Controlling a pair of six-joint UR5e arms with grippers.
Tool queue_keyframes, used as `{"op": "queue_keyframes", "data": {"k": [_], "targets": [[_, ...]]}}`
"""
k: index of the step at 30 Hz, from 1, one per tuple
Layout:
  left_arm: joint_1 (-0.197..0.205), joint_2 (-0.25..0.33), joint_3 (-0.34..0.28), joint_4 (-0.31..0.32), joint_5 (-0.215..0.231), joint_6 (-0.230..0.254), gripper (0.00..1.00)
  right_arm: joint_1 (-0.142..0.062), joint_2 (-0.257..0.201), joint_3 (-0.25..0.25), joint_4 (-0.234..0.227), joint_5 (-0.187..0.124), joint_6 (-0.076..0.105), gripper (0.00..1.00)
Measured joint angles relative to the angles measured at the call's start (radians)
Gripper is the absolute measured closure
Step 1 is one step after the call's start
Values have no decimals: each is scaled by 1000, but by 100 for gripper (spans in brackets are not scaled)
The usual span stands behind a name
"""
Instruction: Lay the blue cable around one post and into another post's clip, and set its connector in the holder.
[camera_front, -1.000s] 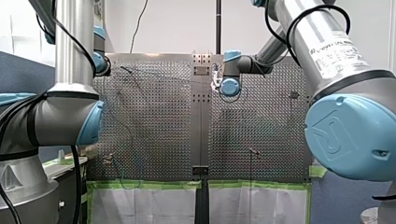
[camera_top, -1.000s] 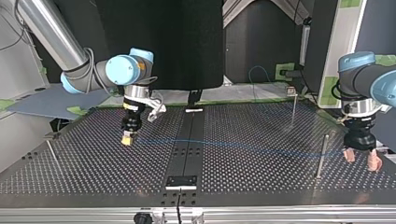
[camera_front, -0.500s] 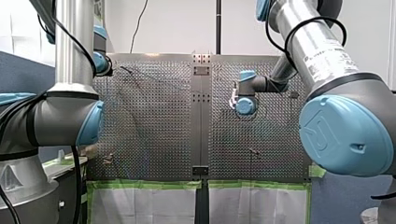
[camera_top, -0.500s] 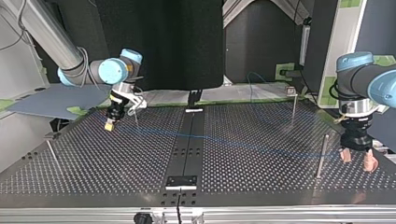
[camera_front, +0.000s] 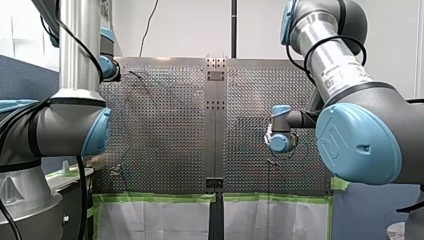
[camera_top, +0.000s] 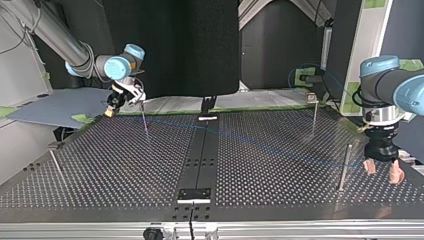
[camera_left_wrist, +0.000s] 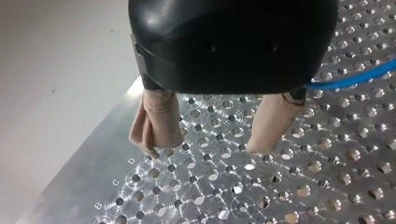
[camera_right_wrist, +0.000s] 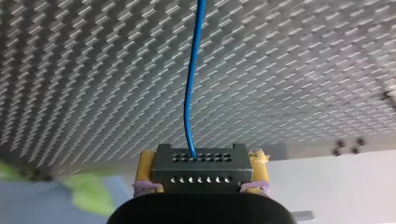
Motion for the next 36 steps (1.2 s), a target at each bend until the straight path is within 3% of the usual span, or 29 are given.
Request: {"op": "queue_keyframes", "data": {"k": [7,14,17,25,29,36], "targets": [[-1,0,0,0,0,0,0,-1,56,56,-56,-11,13,100],[-2,0,0,-1,0,0,0,-5,119,119,-119,-67,-37,100],[-4,0,0,-2,0,0,0,-18,142,142,-142,-90,-46,100],[-13,0,0,-3,-1,2,0,-80,208,208,-208,-156,-35,100],[-16,0,1,-4,-3,3,0,-115,243,243,-243,-191,-60,100],[-20,0,5,-5,-4,3,0,-175,302,303,-303,-251,-118,100]]}}
